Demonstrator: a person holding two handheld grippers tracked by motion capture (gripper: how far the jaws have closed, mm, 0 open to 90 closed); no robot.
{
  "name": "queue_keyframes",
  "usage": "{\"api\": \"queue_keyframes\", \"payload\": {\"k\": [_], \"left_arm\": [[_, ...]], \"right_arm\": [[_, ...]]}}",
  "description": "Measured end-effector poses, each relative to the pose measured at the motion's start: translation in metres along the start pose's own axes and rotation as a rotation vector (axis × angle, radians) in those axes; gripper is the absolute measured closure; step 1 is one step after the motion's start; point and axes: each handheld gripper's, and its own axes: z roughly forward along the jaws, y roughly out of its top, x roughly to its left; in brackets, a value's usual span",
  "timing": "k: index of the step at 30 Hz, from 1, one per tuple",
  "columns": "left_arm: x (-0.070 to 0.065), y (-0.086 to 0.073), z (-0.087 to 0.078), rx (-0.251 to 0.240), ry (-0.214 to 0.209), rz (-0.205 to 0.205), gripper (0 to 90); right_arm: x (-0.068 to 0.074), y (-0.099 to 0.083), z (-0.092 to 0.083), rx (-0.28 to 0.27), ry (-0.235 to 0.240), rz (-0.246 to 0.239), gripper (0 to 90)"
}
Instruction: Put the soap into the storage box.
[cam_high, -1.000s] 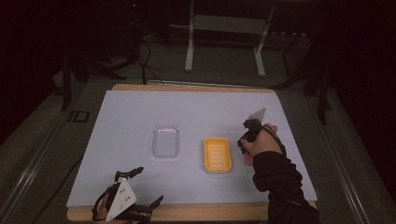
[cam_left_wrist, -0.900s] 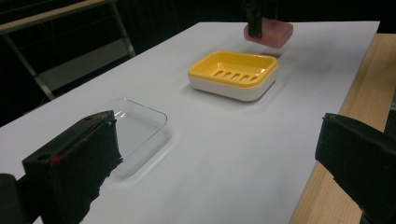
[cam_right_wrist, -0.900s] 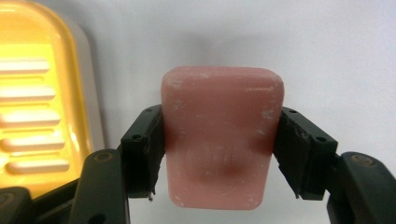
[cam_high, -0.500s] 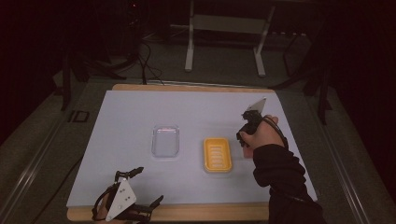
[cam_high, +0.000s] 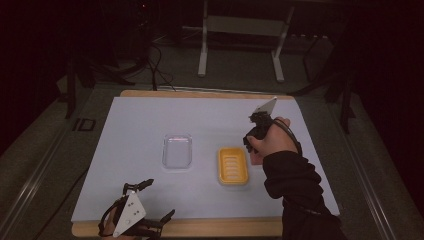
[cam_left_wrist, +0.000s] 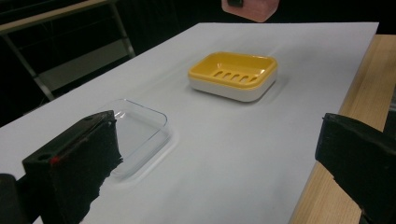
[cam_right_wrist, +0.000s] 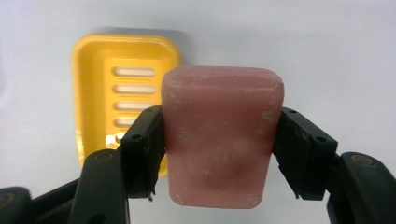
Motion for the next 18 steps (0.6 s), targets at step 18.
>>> {"api": "queue_keyframes", "payload": {"k": [18], "left_arm": [[0.0, 0.0, -0.001, -0.005, -0.004, -0.004, 0.3]], "right_arm": [[0.047, -0.007, 0.013, -0.019, 0.152, -0.039, 37.8]]}}
